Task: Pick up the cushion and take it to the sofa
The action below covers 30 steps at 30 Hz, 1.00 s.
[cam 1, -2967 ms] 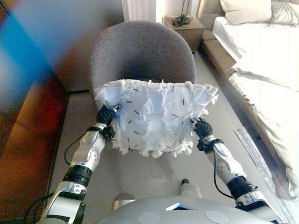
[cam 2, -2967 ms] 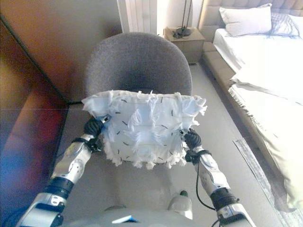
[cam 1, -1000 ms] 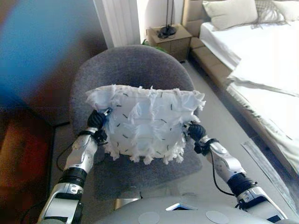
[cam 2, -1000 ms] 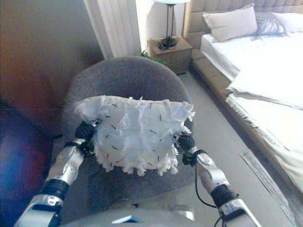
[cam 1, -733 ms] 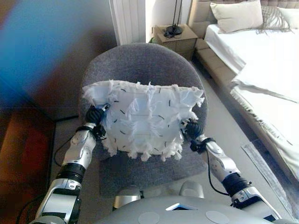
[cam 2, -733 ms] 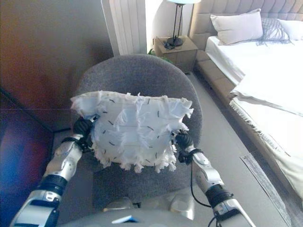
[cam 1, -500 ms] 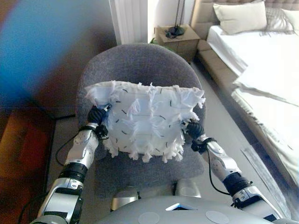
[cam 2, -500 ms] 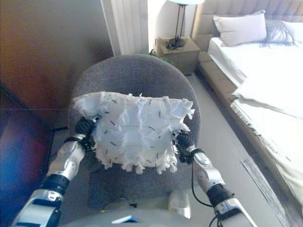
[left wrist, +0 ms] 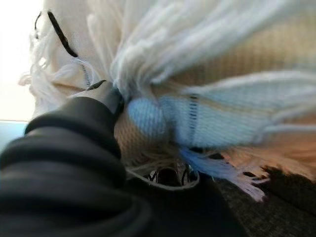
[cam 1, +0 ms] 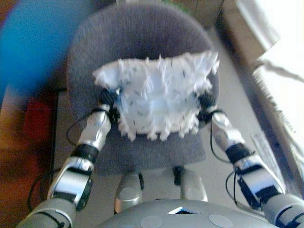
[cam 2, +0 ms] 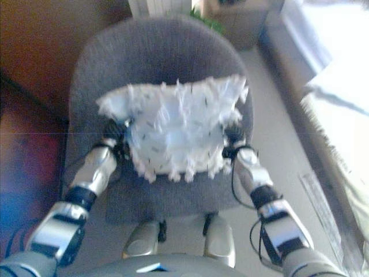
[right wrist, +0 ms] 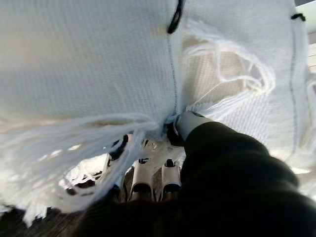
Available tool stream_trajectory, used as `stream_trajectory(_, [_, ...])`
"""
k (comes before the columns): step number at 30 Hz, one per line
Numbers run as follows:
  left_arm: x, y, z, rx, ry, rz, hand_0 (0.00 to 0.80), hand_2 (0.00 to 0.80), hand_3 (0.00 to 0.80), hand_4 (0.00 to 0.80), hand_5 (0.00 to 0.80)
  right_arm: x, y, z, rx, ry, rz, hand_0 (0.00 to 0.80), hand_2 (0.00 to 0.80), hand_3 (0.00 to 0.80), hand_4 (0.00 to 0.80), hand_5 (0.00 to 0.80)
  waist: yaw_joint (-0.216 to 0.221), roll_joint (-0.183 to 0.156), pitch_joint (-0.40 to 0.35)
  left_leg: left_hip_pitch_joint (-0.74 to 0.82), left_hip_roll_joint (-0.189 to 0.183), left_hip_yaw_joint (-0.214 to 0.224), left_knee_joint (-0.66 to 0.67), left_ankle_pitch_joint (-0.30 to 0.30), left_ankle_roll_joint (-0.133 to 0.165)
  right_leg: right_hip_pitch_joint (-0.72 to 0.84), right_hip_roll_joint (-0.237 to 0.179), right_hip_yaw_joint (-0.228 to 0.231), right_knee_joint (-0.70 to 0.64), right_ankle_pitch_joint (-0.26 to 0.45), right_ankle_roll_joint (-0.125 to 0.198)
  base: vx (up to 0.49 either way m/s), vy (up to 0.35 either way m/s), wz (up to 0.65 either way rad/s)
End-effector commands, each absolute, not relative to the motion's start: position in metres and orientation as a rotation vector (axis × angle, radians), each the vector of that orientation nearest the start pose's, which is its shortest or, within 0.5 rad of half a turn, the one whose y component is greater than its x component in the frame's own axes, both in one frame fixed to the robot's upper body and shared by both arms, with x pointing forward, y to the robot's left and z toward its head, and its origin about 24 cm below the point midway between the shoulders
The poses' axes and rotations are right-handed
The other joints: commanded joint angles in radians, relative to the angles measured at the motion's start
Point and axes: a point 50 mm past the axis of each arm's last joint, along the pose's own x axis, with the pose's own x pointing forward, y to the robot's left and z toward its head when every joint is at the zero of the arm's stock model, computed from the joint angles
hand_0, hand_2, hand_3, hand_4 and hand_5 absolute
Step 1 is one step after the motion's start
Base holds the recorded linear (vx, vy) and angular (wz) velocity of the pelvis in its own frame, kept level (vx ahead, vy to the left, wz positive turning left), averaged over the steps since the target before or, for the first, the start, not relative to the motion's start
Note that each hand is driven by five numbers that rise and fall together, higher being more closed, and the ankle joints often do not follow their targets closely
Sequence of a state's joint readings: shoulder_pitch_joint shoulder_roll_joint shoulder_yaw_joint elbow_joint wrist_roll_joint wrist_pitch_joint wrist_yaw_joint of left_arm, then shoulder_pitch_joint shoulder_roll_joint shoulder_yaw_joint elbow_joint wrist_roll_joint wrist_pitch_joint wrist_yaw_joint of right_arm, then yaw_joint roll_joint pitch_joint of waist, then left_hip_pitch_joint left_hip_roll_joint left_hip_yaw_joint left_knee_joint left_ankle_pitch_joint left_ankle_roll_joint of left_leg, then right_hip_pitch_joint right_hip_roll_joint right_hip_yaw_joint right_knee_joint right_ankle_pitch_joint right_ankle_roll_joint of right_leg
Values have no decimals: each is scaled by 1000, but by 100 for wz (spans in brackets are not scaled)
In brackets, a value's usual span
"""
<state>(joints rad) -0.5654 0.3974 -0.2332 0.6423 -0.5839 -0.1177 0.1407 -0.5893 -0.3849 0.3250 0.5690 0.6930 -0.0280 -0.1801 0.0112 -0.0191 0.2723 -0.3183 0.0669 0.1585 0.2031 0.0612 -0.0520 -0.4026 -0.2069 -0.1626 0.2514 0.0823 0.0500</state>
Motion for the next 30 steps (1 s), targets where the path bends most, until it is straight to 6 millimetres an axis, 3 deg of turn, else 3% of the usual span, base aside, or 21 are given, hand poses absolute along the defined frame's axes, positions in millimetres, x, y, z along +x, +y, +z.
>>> stream_trajectory(1, [376,160,145,-133,-249,-29,800,800,800,800,800,369,-130,151,154,-192,216,800,800,800,800,800,-9,-15,36,-118,-7,-66,268,-203,13,-16,-71,26,127,-101,71,-133,-35,-23])
stream_trajectory(10, [394,164,195,-91,-358,99,800,800,800,800,800,393,-131,187,90,-216,267,800,800,800,800,800,-1,-15,96,-220,2,-75,319,-187,-18,-96,-56,30,168,-116,72,-35,-15,-7])
stream_trajectory(11, [396,164,199,-80,-356,102,800,800,800,800,800,395,-131,190,96,-218,263,800,800,800,800,800,1,-10,98,-212,5,-81,332,-216,-27,-90,-51,37,185,-144,78,96,10,-3])
stream_trajectory(20, [401,163,251,-64,-490,98,800,800,800,800,800,399,-126,233,100,-342,250,800,800,800,800,800,-5,0,124,-237,17,-70,405,-260,-33,-118,-58,48,262,-181,76,49,6,9])
stream_trajectory(25, [404,158,267,-37,-497,118,800,800,800,800,800,404,-122,242,76,-315,248,800,800,800,800,800,-3,4,130,-223,21,-60,401,-268,-37,-100,-64,45,250,-186,84,24,4,0])
stream_trajectory(30, [409,166,280,-35,-460,173,800,800,800,800,800,409,-123,238,50,-250,245,800,800,800,800,800,-11,4,138,-228,26,-51,399,-268,-40,-110,-69,46,244,-181,90,0,0,0])
